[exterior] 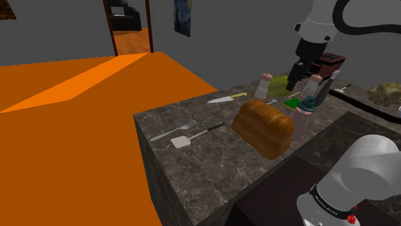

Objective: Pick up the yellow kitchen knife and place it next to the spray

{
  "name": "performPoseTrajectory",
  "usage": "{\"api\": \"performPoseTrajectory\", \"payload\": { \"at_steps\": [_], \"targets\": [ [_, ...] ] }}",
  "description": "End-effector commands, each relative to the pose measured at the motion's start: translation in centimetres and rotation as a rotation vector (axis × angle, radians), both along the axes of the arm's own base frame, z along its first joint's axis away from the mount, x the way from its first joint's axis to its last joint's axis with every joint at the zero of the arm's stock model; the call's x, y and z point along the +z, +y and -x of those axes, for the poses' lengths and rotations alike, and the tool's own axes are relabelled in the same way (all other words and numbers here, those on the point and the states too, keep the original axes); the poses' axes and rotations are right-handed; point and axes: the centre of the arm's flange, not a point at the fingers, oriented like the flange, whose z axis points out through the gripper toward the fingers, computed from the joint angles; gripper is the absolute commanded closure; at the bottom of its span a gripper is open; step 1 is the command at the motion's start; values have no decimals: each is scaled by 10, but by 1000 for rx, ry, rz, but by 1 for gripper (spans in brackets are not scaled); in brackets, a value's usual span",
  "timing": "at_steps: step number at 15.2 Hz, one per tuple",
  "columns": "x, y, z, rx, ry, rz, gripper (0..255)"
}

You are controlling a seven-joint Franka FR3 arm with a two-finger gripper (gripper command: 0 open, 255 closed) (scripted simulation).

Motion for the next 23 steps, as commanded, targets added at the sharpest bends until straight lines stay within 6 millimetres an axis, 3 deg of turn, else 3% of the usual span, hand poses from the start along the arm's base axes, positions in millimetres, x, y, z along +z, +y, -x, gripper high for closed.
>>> {"api": "performPoseTrajectory", "payload": {
  "at_steps": [1,13,23],
  "targets": [
    [0,0,0,0,0,0,0],
    [-84,-93,-88,385,-1,26,0],
    [-153,-142,-183,706,-3,47,0]
  ]
}}
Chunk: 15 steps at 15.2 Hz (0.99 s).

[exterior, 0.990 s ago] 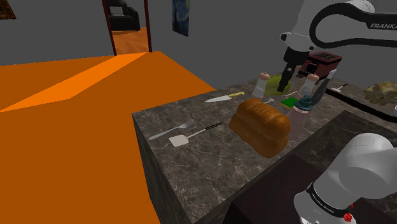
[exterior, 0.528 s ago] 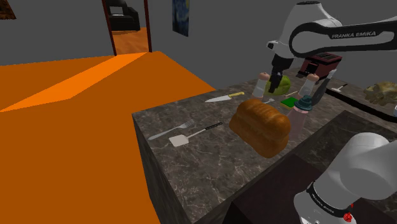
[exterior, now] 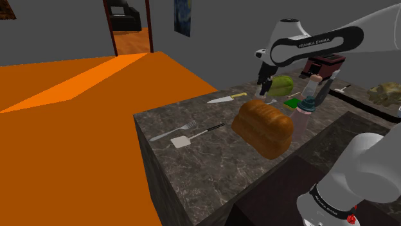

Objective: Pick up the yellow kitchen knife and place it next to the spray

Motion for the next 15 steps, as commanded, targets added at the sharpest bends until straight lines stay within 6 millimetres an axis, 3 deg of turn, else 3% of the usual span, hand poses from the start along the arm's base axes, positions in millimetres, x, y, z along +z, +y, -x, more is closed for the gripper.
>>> {"api": "performPoseTrajectory", "payload": {
  "at_steps": [1,13,15],
  "targets": [
    [-14,-5,-22,69,-1,7,0],
    [-95,-18,-151,454,-3,32,0],
    [-102,-19,-153,459,-3,33,0]
  ]
}}
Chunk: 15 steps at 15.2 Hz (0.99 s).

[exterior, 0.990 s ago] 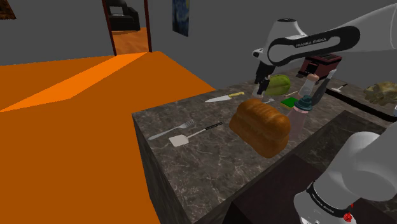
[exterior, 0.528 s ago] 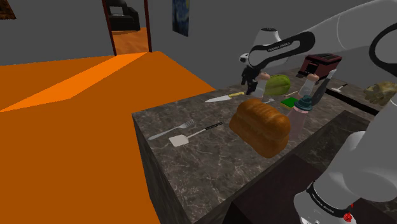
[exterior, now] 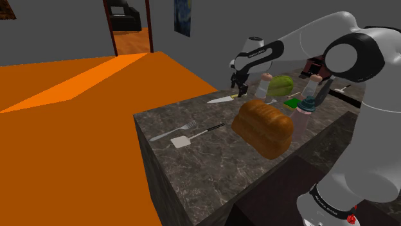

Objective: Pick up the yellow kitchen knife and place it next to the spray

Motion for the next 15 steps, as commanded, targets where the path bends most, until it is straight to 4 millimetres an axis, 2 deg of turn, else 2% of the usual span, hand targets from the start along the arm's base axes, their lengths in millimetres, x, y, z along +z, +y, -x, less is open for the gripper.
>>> {"api": "performPoseTrajectory", "payload": {
  "at_steps": [1,6,14,15],
  "targets": [
    [-11,-1,-5,11,-1,0,0],
    [-40,-4,-10,11,-1,0,0],
    [-40,-4,-10,11,0,0,0],
    [-40,-4,-10,11,0,0,255]
  ]
}}
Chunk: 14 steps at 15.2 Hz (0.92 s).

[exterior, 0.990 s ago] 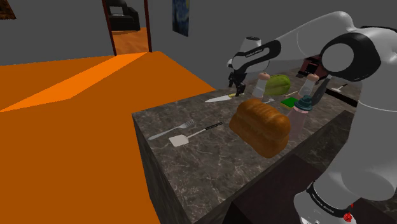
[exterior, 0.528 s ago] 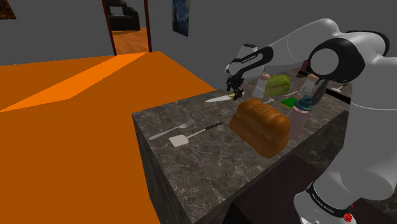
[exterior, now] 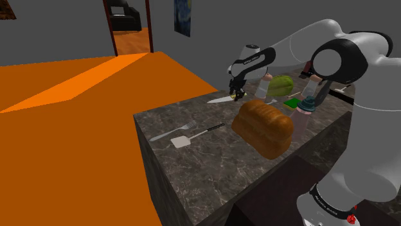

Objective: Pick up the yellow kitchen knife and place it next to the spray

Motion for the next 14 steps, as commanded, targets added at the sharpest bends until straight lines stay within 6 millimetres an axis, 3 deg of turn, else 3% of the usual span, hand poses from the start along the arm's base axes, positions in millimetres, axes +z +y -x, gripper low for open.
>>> {"api": "performPoseTrajectory", "payload": {
  "at_steps": [1,9,14],
  "targets": [
    [-1,0,0,0,0,1,255],
    [-1,0,0,0,0,1,255],
    [25,0,0,0,0,1,255]
  ]
}}
